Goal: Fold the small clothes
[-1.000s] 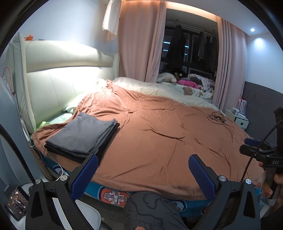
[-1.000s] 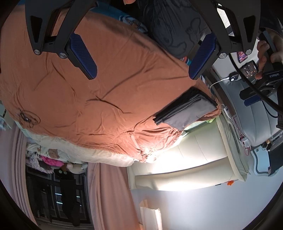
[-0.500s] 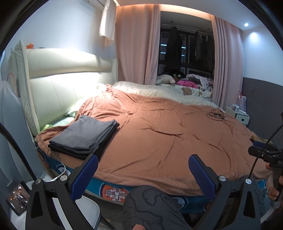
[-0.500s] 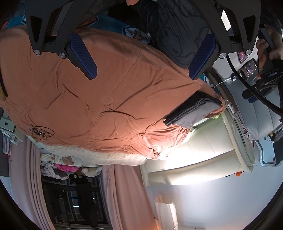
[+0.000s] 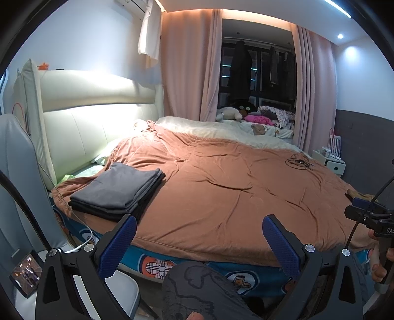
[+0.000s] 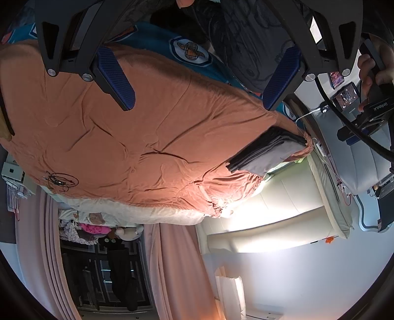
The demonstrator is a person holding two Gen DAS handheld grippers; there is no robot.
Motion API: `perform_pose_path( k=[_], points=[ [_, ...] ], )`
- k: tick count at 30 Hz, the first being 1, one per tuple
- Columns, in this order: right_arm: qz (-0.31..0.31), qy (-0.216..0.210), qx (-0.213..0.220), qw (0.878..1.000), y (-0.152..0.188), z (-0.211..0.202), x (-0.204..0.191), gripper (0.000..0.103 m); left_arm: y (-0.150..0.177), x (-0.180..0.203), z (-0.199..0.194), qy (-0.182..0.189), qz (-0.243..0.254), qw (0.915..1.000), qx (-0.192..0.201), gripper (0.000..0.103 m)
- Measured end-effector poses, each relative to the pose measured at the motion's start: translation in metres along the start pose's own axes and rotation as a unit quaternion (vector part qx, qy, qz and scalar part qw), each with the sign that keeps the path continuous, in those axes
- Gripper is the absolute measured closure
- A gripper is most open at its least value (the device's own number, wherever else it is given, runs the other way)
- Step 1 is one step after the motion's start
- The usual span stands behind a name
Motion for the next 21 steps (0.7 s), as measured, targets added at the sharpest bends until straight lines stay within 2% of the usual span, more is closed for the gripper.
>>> perform_pose_path(
  k=[21],
  points=[
    [0.001, 0.010, 0.005, 1.000, 0.006, -0.008, 0.006, 0.000, 0.003, 0.003, -0.013, 0.007, -0.003, 1.0000, -0.001, 0.000]
  ],
)
Point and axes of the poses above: each gripper's, at about its wrist camera, not at the fingertips, and z roughly the way its jaws point, x to its right, y to its underside, the point moved 10 cm from there along z, roughly the way its jaws point, and after that the axes turned 10 degrees about -z, right-handed, at the moved point
